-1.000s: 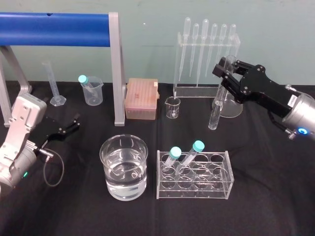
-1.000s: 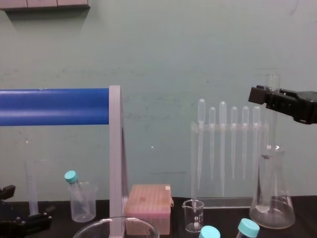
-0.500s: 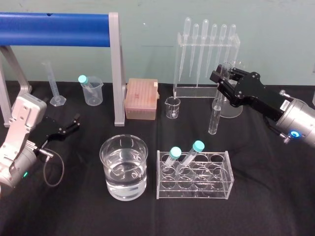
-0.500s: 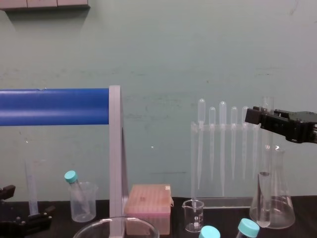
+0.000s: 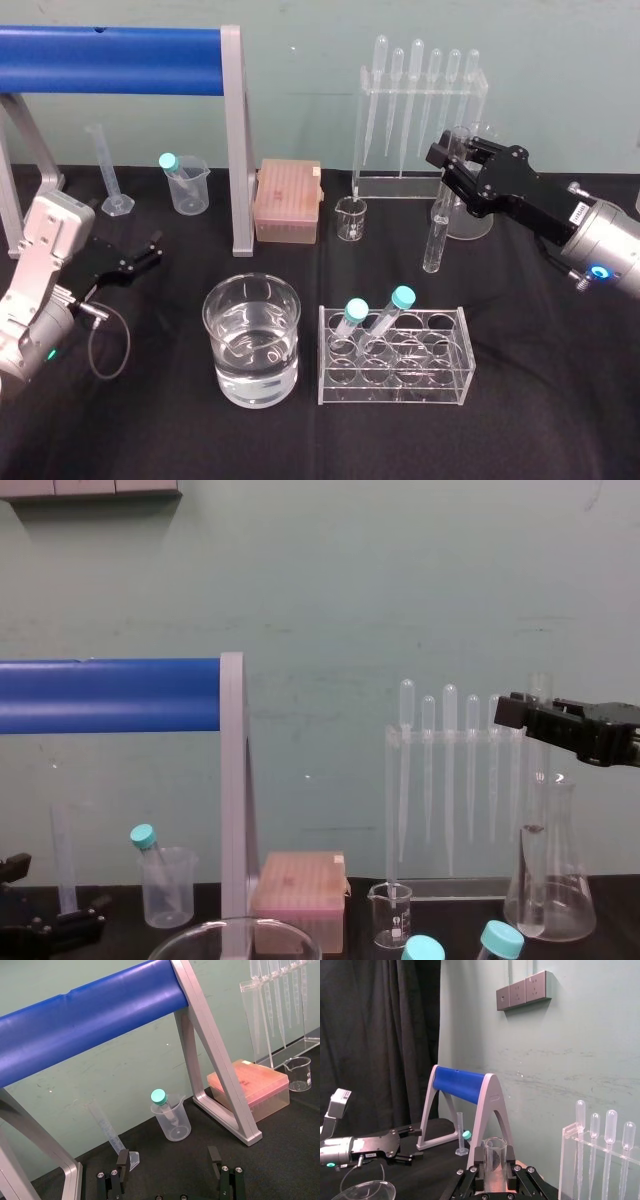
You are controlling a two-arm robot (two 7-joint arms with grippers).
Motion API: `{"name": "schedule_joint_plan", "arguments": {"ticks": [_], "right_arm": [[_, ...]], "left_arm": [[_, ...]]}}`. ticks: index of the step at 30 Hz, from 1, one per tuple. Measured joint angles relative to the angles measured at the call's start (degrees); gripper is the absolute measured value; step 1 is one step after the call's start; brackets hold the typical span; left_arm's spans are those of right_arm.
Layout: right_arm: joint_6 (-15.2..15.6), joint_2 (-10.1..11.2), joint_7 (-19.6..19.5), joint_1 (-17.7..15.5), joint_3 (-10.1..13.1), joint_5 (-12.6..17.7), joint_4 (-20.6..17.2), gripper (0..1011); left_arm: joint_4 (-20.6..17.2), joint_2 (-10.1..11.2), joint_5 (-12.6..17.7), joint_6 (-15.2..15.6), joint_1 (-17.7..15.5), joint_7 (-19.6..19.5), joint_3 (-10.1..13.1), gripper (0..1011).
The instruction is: Hold the test tube with one hand and immerse one end into the beaker, then return it to the test tube rack.
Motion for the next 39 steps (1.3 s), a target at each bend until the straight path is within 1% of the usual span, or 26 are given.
{"name": "schedule_joint_plan", "arguments": {"ticks": [39], "right_arm": [[0.0, 0.0, 0.2, 0.0, 0.0, 0.1, -0.1, 242]], "left_arm": [[0.0, 0.0, 0.0, 0.0, 0.0, 0.0, 0.0, 1000]]}}
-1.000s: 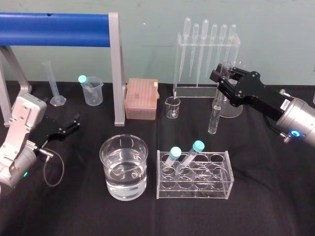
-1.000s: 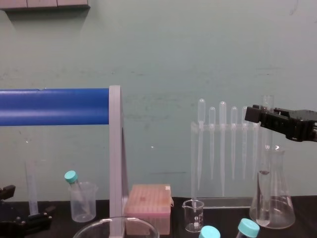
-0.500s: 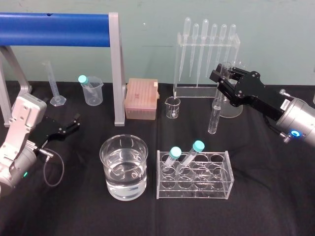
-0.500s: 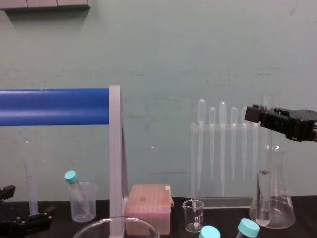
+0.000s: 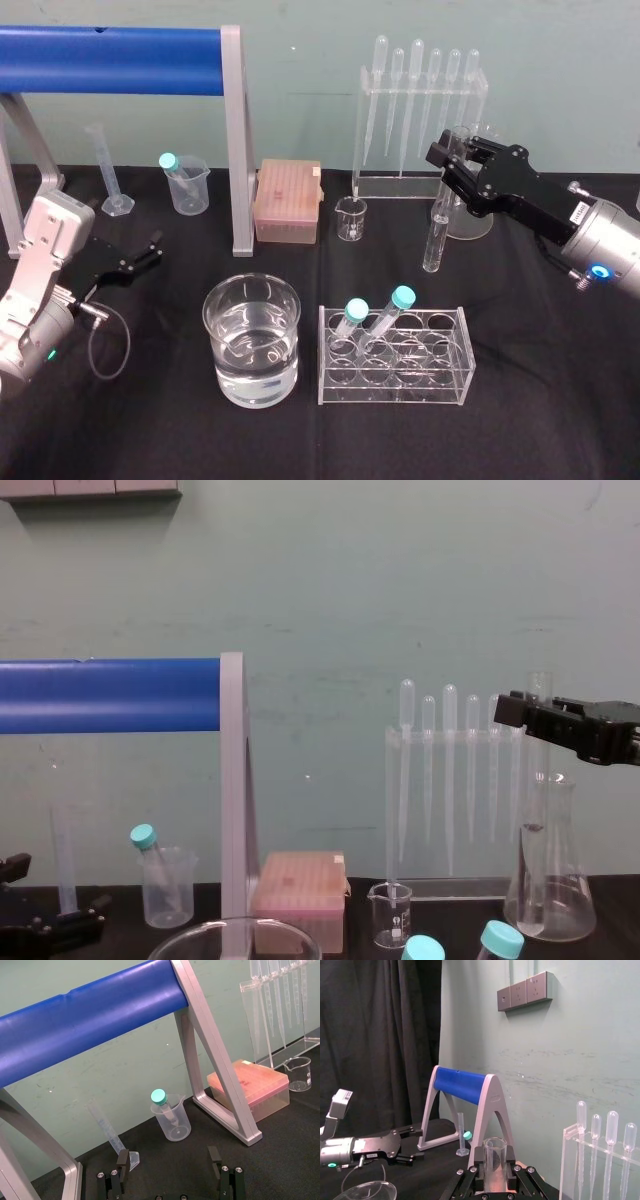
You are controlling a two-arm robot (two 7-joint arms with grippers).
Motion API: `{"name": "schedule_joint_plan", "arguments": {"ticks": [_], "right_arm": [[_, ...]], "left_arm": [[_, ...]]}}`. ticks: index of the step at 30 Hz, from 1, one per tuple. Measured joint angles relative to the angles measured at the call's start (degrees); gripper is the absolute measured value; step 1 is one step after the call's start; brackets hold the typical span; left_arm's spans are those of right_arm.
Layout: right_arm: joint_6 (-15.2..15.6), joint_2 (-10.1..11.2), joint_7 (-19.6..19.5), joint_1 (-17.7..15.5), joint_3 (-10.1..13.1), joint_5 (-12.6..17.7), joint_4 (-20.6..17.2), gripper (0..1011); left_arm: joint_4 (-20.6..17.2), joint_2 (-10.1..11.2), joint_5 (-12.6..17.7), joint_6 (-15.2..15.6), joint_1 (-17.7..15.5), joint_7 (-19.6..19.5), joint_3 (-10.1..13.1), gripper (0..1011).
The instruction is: Hold the test tube with one hand and immerse one end into the beaker, then return it to the test tube rack.
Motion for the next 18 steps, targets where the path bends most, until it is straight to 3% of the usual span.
{"name": "schedule_joint_plan", "arguments": {"ticks": [9, 18], "right_arm": [[0.2, -0.2, 1.3, 0.7, -0.1, 0.2, 0.2, 241], [-0.3, -2.6, 7.4, 5.1, -1.6, 2.8, 1.5, 241]], "left_arm": [[0.0, 0.0, 0.0, 0.0, 0.0, 0.0, 0.0, 1000], [0.0, 0.0, 0.0, 0.0, 0.0, 0.0, 0.0, 1000]]}}
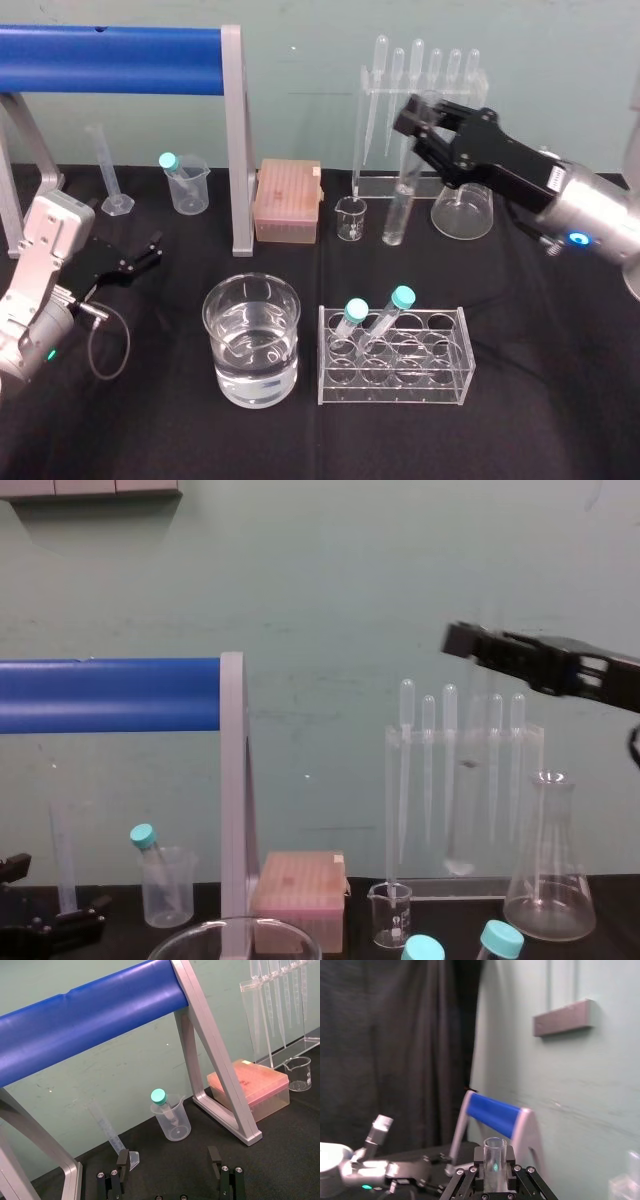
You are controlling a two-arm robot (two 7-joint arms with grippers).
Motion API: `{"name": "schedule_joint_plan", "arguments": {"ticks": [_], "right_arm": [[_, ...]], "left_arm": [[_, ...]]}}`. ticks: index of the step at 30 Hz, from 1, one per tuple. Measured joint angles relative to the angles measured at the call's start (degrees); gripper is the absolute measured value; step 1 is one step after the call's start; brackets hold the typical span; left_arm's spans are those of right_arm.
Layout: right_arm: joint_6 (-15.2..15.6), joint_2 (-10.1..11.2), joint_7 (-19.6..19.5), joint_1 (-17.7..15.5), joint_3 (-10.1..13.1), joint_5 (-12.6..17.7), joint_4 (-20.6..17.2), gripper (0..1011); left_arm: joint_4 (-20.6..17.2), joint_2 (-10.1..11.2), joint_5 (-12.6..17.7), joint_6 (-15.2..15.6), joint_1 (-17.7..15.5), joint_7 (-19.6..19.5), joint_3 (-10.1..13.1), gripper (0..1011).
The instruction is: Hold the test tube with one hand and immerse one end into the beaker, then return it to the test tube rack.
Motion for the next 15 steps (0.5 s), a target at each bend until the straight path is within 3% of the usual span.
{"name": "schedule_joint_plan", "arguments": {"ticks": [6, 15], "right_arm": [[0.4, -2.8, 5.9, 4.8, -4.0, 1.0, 1.8, 242], [1.4, -5.7, 12.2, 8.5, -8.3, 2.7, 2.6, 242]], "left_arm": [[0.0, 0.0, 0.0, 0.0, 0.0, 0.0, 0.0, 1000], [0.0, 0.0, 0.0, 0.0, 0.0, 0.0, 0.0, 1000]]}}
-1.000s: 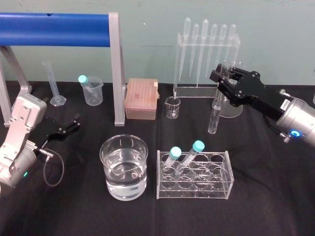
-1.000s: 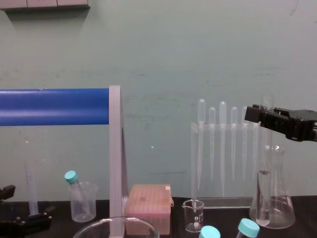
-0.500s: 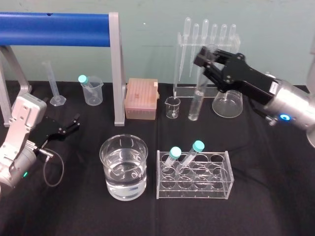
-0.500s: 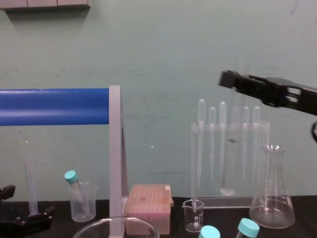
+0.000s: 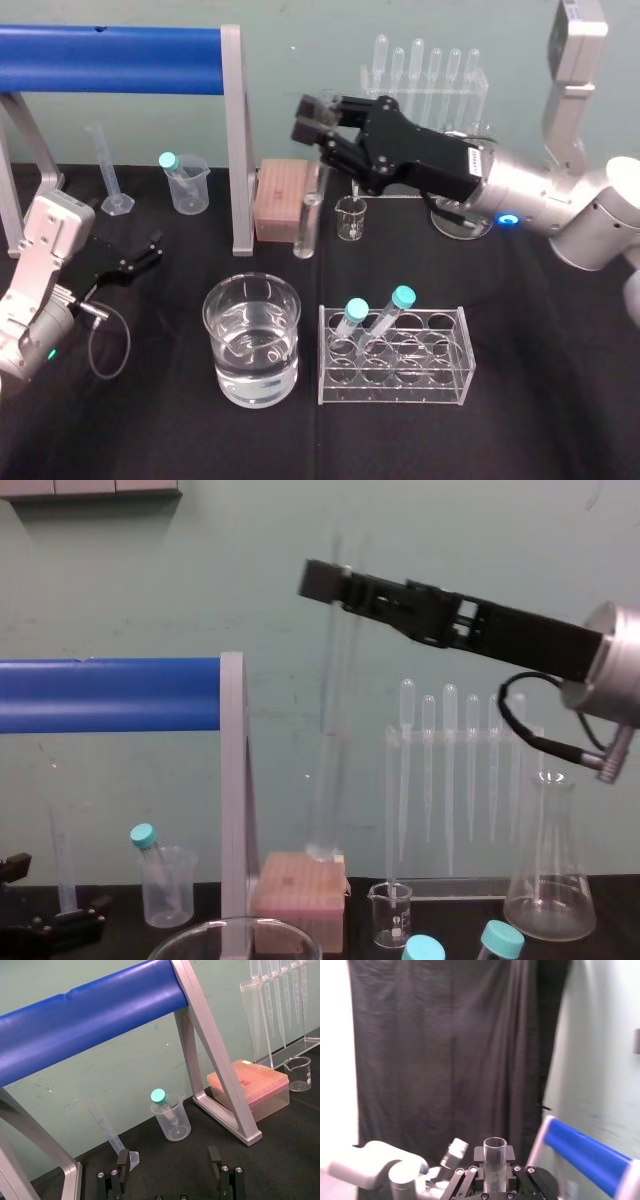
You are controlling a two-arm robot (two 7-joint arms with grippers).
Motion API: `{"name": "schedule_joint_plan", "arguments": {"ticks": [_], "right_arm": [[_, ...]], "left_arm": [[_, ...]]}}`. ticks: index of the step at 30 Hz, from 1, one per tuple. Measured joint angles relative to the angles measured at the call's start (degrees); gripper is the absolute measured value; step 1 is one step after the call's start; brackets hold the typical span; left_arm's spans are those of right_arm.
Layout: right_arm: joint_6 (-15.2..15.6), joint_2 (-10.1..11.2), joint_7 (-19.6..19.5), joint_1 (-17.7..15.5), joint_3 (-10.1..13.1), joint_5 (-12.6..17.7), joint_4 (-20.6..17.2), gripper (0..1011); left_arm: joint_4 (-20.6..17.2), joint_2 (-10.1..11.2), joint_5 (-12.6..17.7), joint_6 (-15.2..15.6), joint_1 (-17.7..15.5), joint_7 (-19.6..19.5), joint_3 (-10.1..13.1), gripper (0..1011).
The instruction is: Hold the test tube with one hand and immerse one end into the beaker, then return it to the test tube rack.
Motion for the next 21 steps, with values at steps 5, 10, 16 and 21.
{"name": "schedule_joint_plan", "arguments": {"ticks": [5, 10, 16, 21], "right_arm": [[0.4, -1.2, 2.4, 1.3, -2.0, 0.8, 0.6, 242], [0.6, -2.2, 4.0, 2.4, -3.9, 1.2, 2.1, 242], [0.8, -3.2, 5.3, 3.7, -5.9, 1.3, 4.5, 242], [0.8, -4.3, 6.3, 5.0, -7.7, 1.3, 7.5, 241]], "left_arm": [[0.0, 0.0, 0.0, 0.0, 0.0, 0.0, 0.0, 1000], [0.0, 0.0, 0.0, 0.0, 0.0, 0.0, 0.0, 1000], [0.0, 0.0, 0.0, 0.0, 0.0, 0.0, 0.0, 1000], [0.0, 0.0, 0.0, 0.0, 0.0, 0.0, 0.0, 1000]]}}
